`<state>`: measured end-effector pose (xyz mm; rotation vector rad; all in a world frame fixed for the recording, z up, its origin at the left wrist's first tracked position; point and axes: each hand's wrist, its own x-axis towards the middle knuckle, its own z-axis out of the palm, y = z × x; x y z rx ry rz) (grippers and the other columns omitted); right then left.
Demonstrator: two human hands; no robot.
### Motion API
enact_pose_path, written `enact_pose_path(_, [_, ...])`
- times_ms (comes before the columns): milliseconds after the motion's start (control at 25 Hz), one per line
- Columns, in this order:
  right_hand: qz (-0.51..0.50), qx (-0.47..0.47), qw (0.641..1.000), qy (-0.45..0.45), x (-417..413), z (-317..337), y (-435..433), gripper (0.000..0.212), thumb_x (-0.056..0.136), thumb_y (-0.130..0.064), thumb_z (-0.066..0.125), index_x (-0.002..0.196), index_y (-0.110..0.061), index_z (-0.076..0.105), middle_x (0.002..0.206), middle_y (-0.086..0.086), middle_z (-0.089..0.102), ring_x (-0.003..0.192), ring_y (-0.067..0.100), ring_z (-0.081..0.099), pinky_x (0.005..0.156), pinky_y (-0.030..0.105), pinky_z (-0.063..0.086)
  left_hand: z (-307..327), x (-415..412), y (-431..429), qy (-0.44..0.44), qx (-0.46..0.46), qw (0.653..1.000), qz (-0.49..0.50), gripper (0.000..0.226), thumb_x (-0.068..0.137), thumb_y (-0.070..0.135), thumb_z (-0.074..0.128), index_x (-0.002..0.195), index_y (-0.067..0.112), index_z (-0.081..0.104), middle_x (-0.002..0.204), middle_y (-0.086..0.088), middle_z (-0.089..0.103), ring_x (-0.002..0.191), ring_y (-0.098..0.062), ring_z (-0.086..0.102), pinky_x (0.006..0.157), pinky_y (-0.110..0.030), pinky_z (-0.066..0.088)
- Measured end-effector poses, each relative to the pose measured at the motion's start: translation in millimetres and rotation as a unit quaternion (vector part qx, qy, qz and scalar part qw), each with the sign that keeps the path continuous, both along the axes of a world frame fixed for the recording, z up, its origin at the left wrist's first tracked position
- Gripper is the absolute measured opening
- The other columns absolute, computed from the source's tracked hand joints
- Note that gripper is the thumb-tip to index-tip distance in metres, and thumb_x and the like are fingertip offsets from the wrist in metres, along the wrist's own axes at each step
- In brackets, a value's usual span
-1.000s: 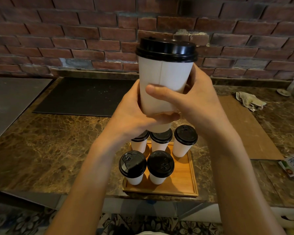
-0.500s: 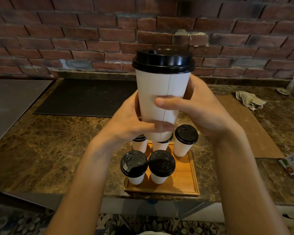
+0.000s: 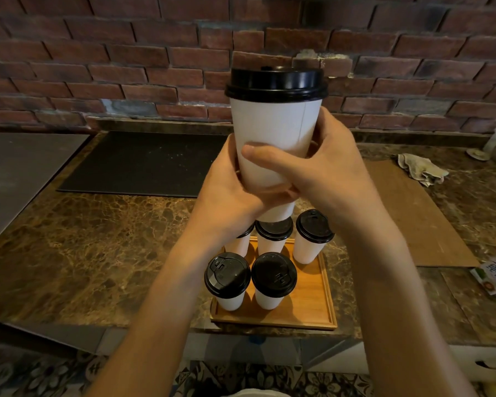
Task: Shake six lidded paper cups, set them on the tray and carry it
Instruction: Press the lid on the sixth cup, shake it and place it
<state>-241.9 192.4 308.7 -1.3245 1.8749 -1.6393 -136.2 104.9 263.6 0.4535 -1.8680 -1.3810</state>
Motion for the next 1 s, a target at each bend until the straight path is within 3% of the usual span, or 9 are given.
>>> enact_pose_path(120, [-0.05,-0.004,0.999,0.014,9.0,-6.3,-3.5,0.077,0.067,-0.045,0.083,0.131,-0.025,0.045,0.117,-0.013,0.057,0.108,0.004,0.056,0.087,0.032,0.056,-1.4,-2.4,2.2,-0.002,-0.005,1.0,0.013,0.087,0.056,0.028,0.083,0.132,0.029,0.04,0.126,0.009,0.058,0.117,-0.006,0.057,0.093,-0.032,0.052])
enact_pose_path(200, [-0.065,0.007,0.998,0.021,10.9,-9.2,-5.2,0.077,0.067,-0.05,0.082,0.13,-0.028,0.043,0.115,-0.015,0.055,0.109,0.006,0.055,0.089,0.036,0.055,-1.9,-3.0,3.4,-0.006,-0.001,1.0,0.013,0.094,0.055,0.032,0.082,0.136,0.023,0.037,0.131,0.001,0.055,0.12,-0.013,0.055,0.097,-0.041,0.05])
enact_pose_path(280, [-0.062,0.022,0.997,0.027,9.7,-10.0,-6.4,0.077,0.067,-0.052,0.08,0.129,-0.03,0.042,0.115,-0.015,0.054,0.108,0.006,0.055,0.089,0.036,0.056,-4.1,-2.3,2.3,-0.011,-0.005,1.0,0.018,0.09,0.058,0.028,0.083,0.135,0.026,0.037,0.129,0.004,0.056,0.119,-0.011,0.055,0.096,-0.039,0.051])
enact_pose_path(440, [-0.028,-0.003,1.0,0.005,4.1,-6.6,-4.4,0.072,0.067,-0.045,0.084,0.126,-0.032,0.045,0.115,-0.017,0.057,0.105,0.0,0.057,0.082,0.026,0.057,-6.1,0.0,-5.1,-0.021,-0.02,0.999,0.013,0.079,0.065,0.013,0.084,0.124,0.041,0.04,0.117,0.021,0.058,0.109,0.005,0.057,0.08,-0.014,0.052])
enact_pose_path(600, [0.02,-0.019,1.0,-0.009,-3.7,-3.0,-1.9,0.069,0.069,-0.04,0.085,0.127,-0.028,0.051,0.117,-0.013,0.061,0.108,0.002,0.059,0.084,0.032,0.058,0.3,4.2,-11.3,-0.03,-0.016,0.999,-0.024,0.071,0.065,0.009,0.082,0.108,0.051,0.044,0.098,0.04,0.059,0.098,0.018,0.055,0.067,-0.002,0.046])
enact_pose_path(680, [0.045,-0.026,0.999,-0.013,-7.7,-4.1,-0.8,0.068,0.07,-0.038,0.085,0.128,-0.027,0.052,0.116,-0.013,0.063,0.108,0.002,0.06,0.085,0.031,0.058,1.9,6.6,-13.9,-0.036,-0.013,0.998,-0.053,0.068,0.065,0.01,0.082,0.107,0.048,0.045,0.095,0.042,0.059,0.095,0.019,0.055,0.065,0.0,0.045])
enact_pose_path(880, [0.123,-0.021,0.99,-0.066,-16.3,-9.9,0.6,0.061,0.071,-0.03,0.08,0.126,-0.026,0.053,0.113,-0.011,0.066,0.107,0.005,0.063,0.081,0.021,0.054,0.9,11.4,-16.7,-0.051,0.029,0.99,-0.126,0.069,0.061,0.027,0.084,0.121,0.035,0.05,0.109,0.019,0.065,0.104,-0.002,0.063,0.075,-0.012,0.051])
enact_pose_path(1000, [0.14,-0.008,0.988,-0.071,-19.1,-10.7,1.1,0.059,0.072,-0.027,0.079,0.125,-0.024,0.054,0.112,-0.011,0.067,0.107,0.006,0.064,0.081,0.02,0.054,-0.4,13.0,-15.9,-0.052,0.038,0.989,-0.13,0.068,0.06,0.031,0.081,0.121,0.034,0.051,0.109,0.018,0.066,0.104,-0.004,0.063,0.074,-0.013,0.052])
